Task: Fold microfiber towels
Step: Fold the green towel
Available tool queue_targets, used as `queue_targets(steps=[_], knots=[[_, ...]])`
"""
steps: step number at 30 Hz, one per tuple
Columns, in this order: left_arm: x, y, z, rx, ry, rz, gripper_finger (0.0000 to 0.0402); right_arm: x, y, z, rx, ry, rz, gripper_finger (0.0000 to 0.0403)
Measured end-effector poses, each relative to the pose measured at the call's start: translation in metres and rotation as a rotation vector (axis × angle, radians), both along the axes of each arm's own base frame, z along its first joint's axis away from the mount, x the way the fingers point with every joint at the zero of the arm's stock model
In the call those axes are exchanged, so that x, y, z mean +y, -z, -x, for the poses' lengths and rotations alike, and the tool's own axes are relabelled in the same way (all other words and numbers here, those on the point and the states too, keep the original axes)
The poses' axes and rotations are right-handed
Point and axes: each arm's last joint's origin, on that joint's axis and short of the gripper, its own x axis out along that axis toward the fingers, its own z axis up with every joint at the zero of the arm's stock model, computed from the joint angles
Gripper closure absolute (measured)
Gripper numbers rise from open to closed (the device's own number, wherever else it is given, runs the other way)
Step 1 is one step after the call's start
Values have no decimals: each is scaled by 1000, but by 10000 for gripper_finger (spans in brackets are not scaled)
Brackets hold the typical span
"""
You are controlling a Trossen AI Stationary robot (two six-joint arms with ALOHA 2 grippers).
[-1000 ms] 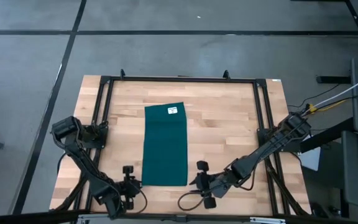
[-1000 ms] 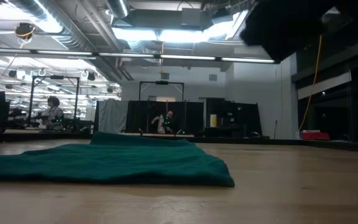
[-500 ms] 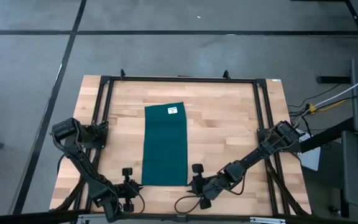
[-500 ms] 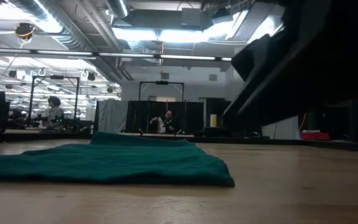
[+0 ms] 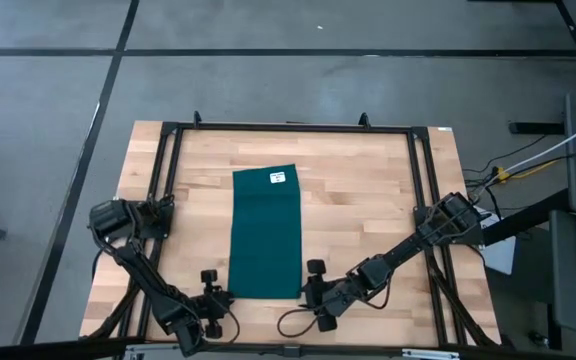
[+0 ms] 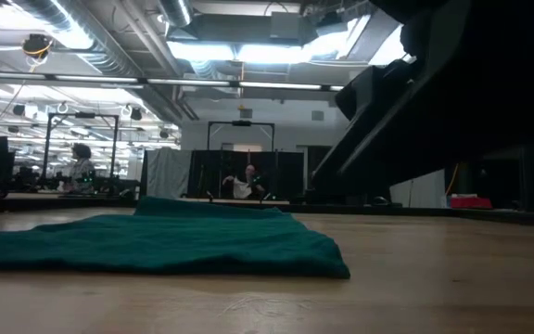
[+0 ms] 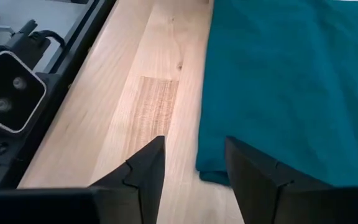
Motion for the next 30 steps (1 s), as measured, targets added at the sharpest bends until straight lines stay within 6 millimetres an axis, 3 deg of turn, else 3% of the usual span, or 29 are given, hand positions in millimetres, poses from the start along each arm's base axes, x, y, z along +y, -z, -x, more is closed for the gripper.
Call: queue_targets(steps=[6, 15, 30], knots=[[1, 1, 0, 1, -6, -4, 307, -4, 4, -5, 0, 6, -21, 234], [2, 3, 2, -12, -47, 33, 311, -2, 31, -12, 21, -13, -66, 234], [-1, 3, 0, -19, -61, 85, 311, -14, 33, -19, 19, 18, -36, 241]])
